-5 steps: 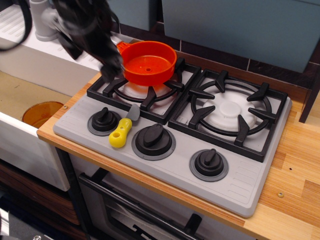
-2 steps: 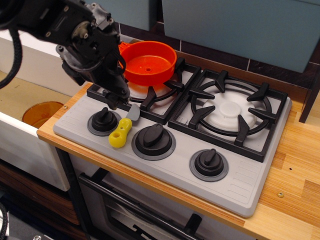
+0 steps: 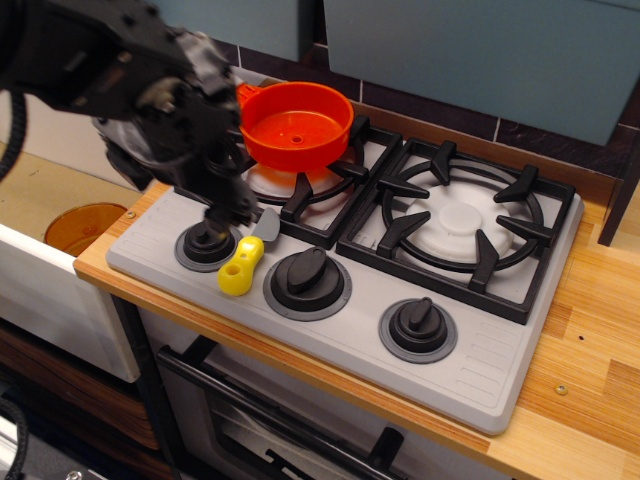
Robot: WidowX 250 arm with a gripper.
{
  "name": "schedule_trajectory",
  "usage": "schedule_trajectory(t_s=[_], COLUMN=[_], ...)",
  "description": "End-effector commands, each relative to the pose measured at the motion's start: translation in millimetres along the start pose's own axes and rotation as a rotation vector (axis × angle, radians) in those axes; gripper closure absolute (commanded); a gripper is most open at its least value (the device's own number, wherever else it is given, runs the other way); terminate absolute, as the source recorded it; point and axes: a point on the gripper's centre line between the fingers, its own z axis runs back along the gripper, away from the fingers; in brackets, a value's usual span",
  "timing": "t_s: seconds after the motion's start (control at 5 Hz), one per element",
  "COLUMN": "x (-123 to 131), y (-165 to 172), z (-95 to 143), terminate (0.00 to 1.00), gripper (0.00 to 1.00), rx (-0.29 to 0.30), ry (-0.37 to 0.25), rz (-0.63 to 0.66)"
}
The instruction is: End effector transition from pot or pan to object
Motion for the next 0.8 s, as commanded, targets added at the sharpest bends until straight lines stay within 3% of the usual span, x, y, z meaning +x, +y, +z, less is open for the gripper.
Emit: schedule_trajectory(t_s=[0.0, 0.4, 0.6], x=[7, 23, 24], y=[-11, -31, -45], z=[-11, -41, -51], terminate=[0.0, 0.0, 1.0], gripper=[0.0, 0.0, 0.0], rx=[-0.024, -0.09, -0.106], ry=[-0.035, -0.025, -0.015], rz=[0.029, 0.078, 0.129])
